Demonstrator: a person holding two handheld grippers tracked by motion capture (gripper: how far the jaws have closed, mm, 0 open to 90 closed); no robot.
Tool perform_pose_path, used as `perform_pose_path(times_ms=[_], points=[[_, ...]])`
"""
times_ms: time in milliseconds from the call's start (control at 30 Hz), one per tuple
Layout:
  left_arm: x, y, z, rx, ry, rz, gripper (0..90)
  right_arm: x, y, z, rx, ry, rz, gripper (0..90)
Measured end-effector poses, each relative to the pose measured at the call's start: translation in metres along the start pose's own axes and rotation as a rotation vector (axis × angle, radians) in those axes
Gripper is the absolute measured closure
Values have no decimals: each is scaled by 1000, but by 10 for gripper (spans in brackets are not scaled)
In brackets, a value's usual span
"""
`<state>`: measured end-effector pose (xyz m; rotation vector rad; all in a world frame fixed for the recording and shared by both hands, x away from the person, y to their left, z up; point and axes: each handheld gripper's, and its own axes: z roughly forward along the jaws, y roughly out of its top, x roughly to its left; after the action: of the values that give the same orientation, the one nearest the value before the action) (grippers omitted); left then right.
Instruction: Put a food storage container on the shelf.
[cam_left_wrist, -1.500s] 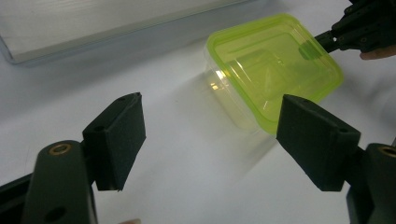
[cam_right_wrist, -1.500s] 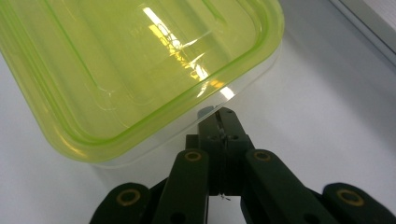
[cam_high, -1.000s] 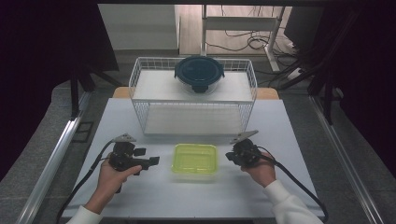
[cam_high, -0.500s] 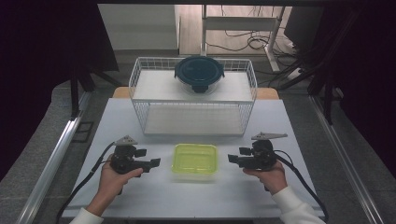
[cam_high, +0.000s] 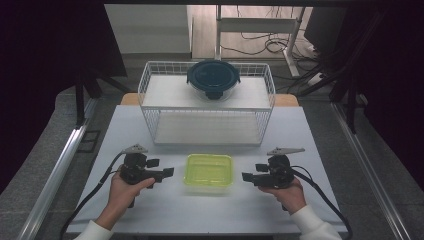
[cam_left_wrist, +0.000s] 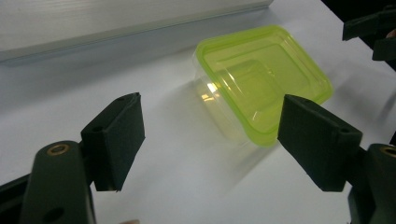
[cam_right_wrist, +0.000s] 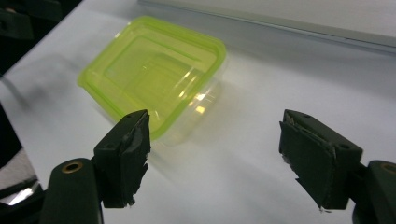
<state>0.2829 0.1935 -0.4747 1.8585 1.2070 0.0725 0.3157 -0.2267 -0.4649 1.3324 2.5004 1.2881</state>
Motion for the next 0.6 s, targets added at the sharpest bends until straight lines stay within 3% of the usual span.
perform_pose_path(times_ms=[333, 600], points=[[4, 6, 14, -21, -77, -99, 230, -5, 3, 12, -5, 73, 87, 295], [5, 5, 32, 40, -79, -108, 257, -9, 7, 26, 18, 94, 149, 329]])
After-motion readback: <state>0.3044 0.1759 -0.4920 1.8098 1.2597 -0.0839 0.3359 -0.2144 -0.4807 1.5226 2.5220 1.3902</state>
